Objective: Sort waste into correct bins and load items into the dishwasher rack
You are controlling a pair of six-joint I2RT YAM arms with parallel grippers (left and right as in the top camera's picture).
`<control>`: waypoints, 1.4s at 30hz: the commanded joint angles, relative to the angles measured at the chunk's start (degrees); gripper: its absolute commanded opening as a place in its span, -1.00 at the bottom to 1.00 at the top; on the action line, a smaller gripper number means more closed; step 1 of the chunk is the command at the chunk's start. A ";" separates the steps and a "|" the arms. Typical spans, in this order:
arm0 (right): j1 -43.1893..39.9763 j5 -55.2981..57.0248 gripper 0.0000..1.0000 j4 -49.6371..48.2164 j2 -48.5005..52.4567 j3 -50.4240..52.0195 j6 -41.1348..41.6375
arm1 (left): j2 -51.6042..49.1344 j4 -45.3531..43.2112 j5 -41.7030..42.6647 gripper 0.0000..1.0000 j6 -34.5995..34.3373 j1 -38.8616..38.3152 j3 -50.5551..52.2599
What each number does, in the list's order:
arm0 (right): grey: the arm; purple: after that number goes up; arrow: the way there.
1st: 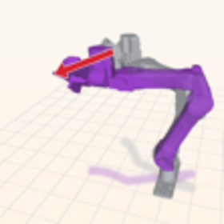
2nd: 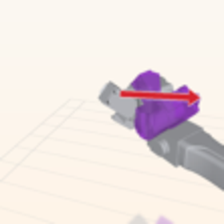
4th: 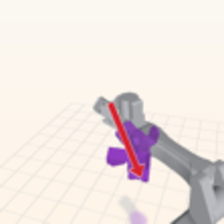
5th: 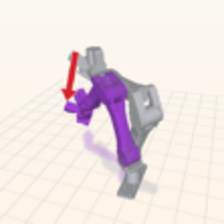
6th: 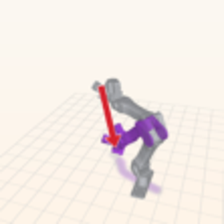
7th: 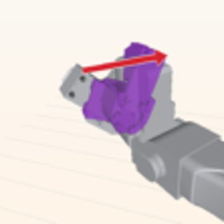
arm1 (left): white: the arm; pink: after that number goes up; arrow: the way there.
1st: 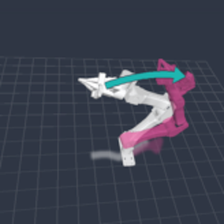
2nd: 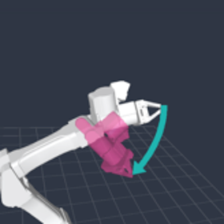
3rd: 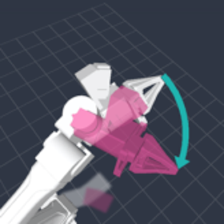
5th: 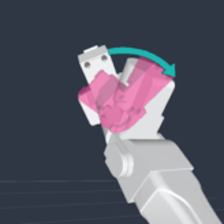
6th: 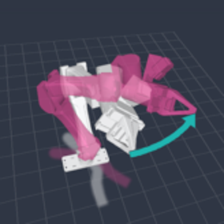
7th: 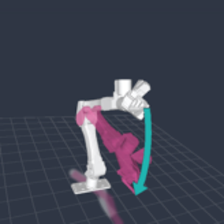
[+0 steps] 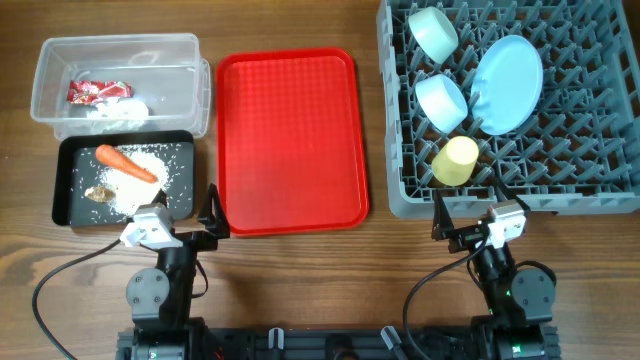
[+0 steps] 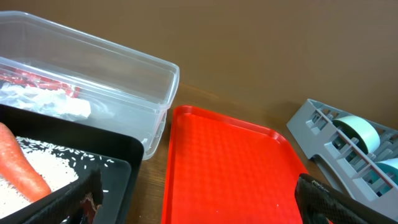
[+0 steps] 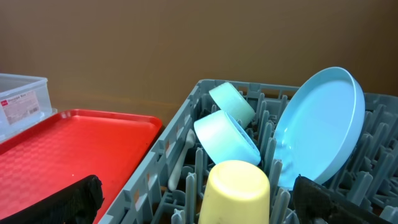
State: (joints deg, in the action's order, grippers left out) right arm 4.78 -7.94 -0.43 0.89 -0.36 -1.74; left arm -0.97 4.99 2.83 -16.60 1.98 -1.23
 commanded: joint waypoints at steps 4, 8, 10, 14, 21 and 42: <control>-0.31 -1.07 1.00 -0.28 -0.68 0.07 0.61 | 0.81 -0.35 -1.38 1.00 1.38 -0.28 0.66; -0.31 -1.07 0.99 -0.28 -0.68 0.07 0.66 | 0.81 -0.74 -1.38 1.00 1.38 -0.90 0.87; -0.31 -1.07 0.99 -0.28 -0.68 0.07 0.63 | 0.81 -0.74 -1.38 1.00 1.38 -2.29 0.87; -0.31 -1.07 1.00 -0.28 -0.68 0.07 0.63 | 0.81 -0.74 -1.38 1.00 1.38 -3.04 0.87; -0.31 -1.07 0.99 -0.28 -0.68 0.07 0.61 | 0.81 -0.74 -1.38 1.00 1.38 -2.67 0.87; -0.31 -1.07 0.99 -0.28 -0.68 0.07 0.63 | 0.79 -0.74 -1.38 1.00 1.38 -2.34 0.87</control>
State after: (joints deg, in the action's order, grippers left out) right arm 4.78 -7.94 -0.43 0.89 -0.36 -1.74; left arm -0.84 4.64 2.20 -16.60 -0.73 -1.10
